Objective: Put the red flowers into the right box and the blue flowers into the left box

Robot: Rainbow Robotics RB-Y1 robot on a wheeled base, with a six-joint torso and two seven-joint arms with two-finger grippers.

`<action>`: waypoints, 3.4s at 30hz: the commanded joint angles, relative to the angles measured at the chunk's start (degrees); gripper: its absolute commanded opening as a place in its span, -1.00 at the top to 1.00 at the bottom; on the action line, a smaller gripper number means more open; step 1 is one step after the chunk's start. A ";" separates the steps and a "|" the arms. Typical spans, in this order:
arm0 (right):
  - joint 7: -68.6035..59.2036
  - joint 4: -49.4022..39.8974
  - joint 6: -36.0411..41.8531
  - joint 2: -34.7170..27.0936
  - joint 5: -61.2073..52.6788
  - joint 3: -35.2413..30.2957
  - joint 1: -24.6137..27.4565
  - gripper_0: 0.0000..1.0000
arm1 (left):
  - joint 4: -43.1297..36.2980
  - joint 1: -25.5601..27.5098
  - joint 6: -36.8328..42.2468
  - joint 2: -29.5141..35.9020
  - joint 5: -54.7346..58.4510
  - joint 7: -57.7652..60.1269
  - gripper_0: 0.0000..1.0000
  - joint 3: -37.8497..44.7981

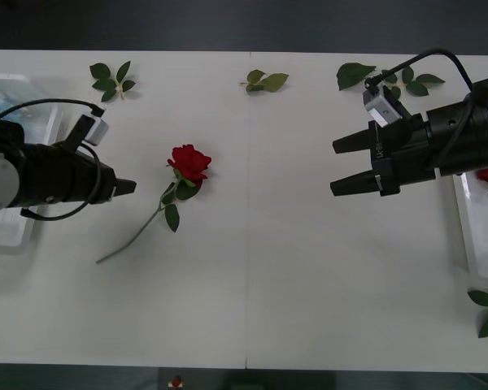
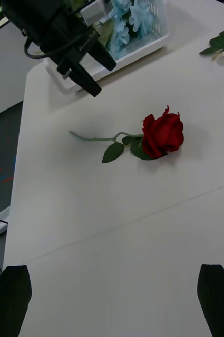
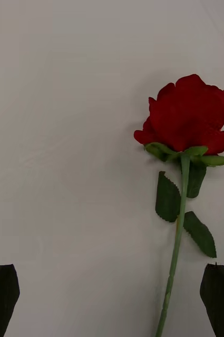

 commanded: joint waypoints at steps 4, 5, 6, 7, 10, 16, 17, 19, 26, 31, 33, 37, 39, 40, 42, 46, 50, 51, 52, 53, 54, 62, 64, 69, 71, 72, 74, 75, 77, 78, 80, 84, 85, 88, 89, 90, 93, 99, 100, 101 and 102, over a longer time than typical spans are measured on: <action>0.58 -1.67 -0.01 -1.75 1.18 -0.33 1.41 -0.83 | 7.46 -5.69 -5.08 -5.37 -3.59 -2.60 -1.00 -4.25; 0.58 -1.67 -0.10 -1.75 1.18 -0.33 1.41 -0.83 | 8.16 -6.48 -5.17 -6.24 -5.08 -2.78 -1.00 -4.69; 0.58 -1.67 -0.10 -1.75 1.18 -0.33 1.41 -0.83 | 8.69 -7.01 -5.17 -7.04 -6.13 -2.87 -1.00 -4.96; 0.58 -1.67 -0.10 -1.75 1.18 -0.33 1.41 -0.83 | 9.21 -7.71 -5.17 -7.91 -7.45 -3.04 -1.00 -5.13; 0.58 -1.67 -0.19 -1.83 1.18 -0.33 1.59 -0.83 | 10.01 -8.50 -5.17 -9.41 -10.09 -3.13 -1.00 -5.57; 0.58 -1.67 -0.63 -1.75 1.18 -0.33 2.20 -0.83 | 11.32 -8.94 -5.17 -12.22 -14.84 -3.74 -1.00 -6.01; 0.58 -1.67 -0.72 -1.75 1.18 -0.33 2.38 -0.83 | 11.41 -8.94 -5.17 -12.57 -15.63 -3.83 -1.00 -6.10; 0.58 -1.67 -0.80 -1.75 1.18 -0.33 2.55 -0.83 | 11.68 -8.94 -5.17 -12.92 -16.24 -3.92 -1.00 -6.54; 0.58 -1.67 -0.72 -1.83 1.18 -0.15 2.64 -0.84 | 13.52 -8.94 -5.17 -13.89 -17.12 -4.10 -1.00 -8.65; 0.58 -1.67 -0.80 -2.10 1.18 0.11 2.55 -0.83 | 14.58 -8.94 -5.17 -14.68 -17.38 -4.18 -1.00 -8.74; 0.58 -1.67 -0.80 -2.10 1.18 0.29 2.55 -0.83 | 15.10 -9.03 -5.17 -14.86 -17.47 -4.27 -0.90 -8.74; 0.58 -1.67 -1.42 -2.10 1.18 0.90 2.55 -0.83 | 15.19 -8.94 -5.17 -14.86 -17.56 -4.54 0.73 -8.74; 0.58 -1.67 -1.86 -2.10 1.18 1.25 2.55 -0.83 | 15.19 -9.03 -5.26 -14.95 -17.56 -4.54 1.00 -8.74; 0.58 -1.67 -1.95 -2.10 1.18 1.34 2.64 -0.83 | 15.19 -8.94 -5.61 -14.86 -17.38 -4.54 1.00 -8.74; 0.58 -1.67 -2.12 -2.10 1.18 1.61 2.55 -0.83 | 15.19 -8.94 -5.96 -14.86 -17.03 -4.54 1.00 -8.74; 0.58 -1.67 -2.12 -2.10 1.18 1.78 2.55 -0.82 | 14.22 -9.11 -6.58 -14.86 -16.24 -4.10 1.00 -8.65; 0.58 -1.67 -2.12 -2.10 1.18 1.96 2.55 -0.83 | 11.06 -9.03 -6.58 -13.89 -13.52 -3.31 1.00 -6.71; 0.58 -1.75 -2.12 -2.10 1.18 2.04 2.55 -0.84 | 10.44 -9.11 -6.58 -13.54 -12.11 -3.13 1.00 -6.10; 0.58 -1.67 -2.12 -2.10 1.18 2.13 2.55 -0.84 | 9.92 -9.11 -6.49 -13.28 -11.23 -3.13 1.00 -5.75; 0.58 -1.75 -2.12 -2.10 1.18 2.13 2.64 -0.84 | 8.86 -9.03 -6.40 -12.57 -9.30 -3.13 1.00 -4.96; 0.58 -1.67 -2.21 -2.10 1.18 2.13 2.55 -0.83 | 8.16 -9.03 -6.14 -12.13 -7.80 -3.13 1.00 -4.34; 0.58 -1.75 -3.00 -0.69 -1.28 2.13 4.31 -0.84 | 4.03 -8.94 -0.43 -8.62 14.52 -6.47 1.00 3.31; 0.58 -1.75 -3.62 0.19 -3.39 2.13 5.54 -0.84 | 4.12 -8.68 0.98 -8.44 19.00 -8.14 1.00 4.97; 0.58 -4.92 -7.31 2.74 -7.26 2.04 10.20 -0.83 | 4.12 -6.13 6.17 -9.94 34.21 -13.94 1.00 12.18; 0.58 -6.85 -9.33 3.70 -8.23 1.78 12.49 -0.83 | 4.12 -5.25 7.13 -11.43 38.60 -16.23 1.00 14.20; 0.58 -7.82 -10.12 4.32 -8.58 1.43 13.72 -0.83 | 4.12 -4.81 7.31 -12.31 40.54 -17.10 1.00 14.99; 0.58 -10.02 -11.79 6.08 -8.84 0.37 16.71 -0.83 | 4.12 -3.84 7.31 -14.77 44.75 -19.30 1.00 16.40; 0.58 -10.98 -12.58 7.39 -8.84 -0.15 18.38 -0.83 | 4.12 -3.40 7.31 -16.53 46.78 -20.36 1.00 17.19; 0.58 -12.21 -13.28 9.77 -8.84 -1.38 20.92 -0.83 | 4.12 -2.96 7.31 -19.43 48.62 -22.03 1.00 18.16; 0.58 -12.39 -13.37 10.73 -8.84 -1.73 21.54 -0.83 | 4.12 -2.96 7.31 -20.22 49.15 -22.47 1.00 18.33; 0.58 -12.65 -13.28 13.81 -8.84 -2.97 23.47 -0.84 | 4.12 -2.87 7.04 -23.03 50.38 -22.73 1.00 18.86; 0.58 -12.57 -13.55 19.44 -7.70 -4.02 25.23 -0.83 | 4.12 -2.87 5.55 -28.92 51.61 -22.64 1.00 19.13; 0.58 -12.57 -13.72 21.46 -6.47 -4.72 25.76 -0.83 | 4.12 -2.70 4.93 -30.94 51.26 -22.47 1.00 19.04; 0.58 -12.57 -13.99 25.24 -2.86 -6.74 26.72 -0.83 | 4.12 -2.35 4.58 -33.84 49.32 -21.94 1.00 18.86; 0.58 -12.57 -14.08 25.85 -1.98 -7.01 26.81 -0.83 | 4.12 -2.26 4.58 -34.37 48.71 -21.76 1.00 18.86; 0.58 -12.21 -14.16 27.26 -0.05 -7.27 26.81 -0.83 | 4.20 -2.17 4.58 -35.60 47.39 -21.50 1.00 18.86; 0.58 -11.16 -14.95 29.72 2.15 -7.45 26.72 -0.83 | 4.20 -1.91 4.50 -37.71 44.84 -20.97 1.00 18.86; 0.58 -8.61 -16.27 33.50 6.80 -7.45 26.55 -0.83 | 4.20 -1.64 4.50 -41.75 40.18 -19.92 1.00 18.77; 0.58 -8.17 -16.45 33.94 7.68 -7.45 26.55 -0.84 | 4.20 -1.64 4.50 -42.19 39.57 -19.83 1.00 18.86; 0.58 -7.64 -16.54 34.64 8.56 -7.45 26.55 -0.83 | 4.20 -1.56 4.50 -42.98 38.69 -19.56 1.00 18.86; 0.58 -7.12 -16.54 35.08 9.00 -7.54 26.46 -0.83 | 4.20 -1.56 4.50 -43.60 38.07 -19.48 1.00 18.77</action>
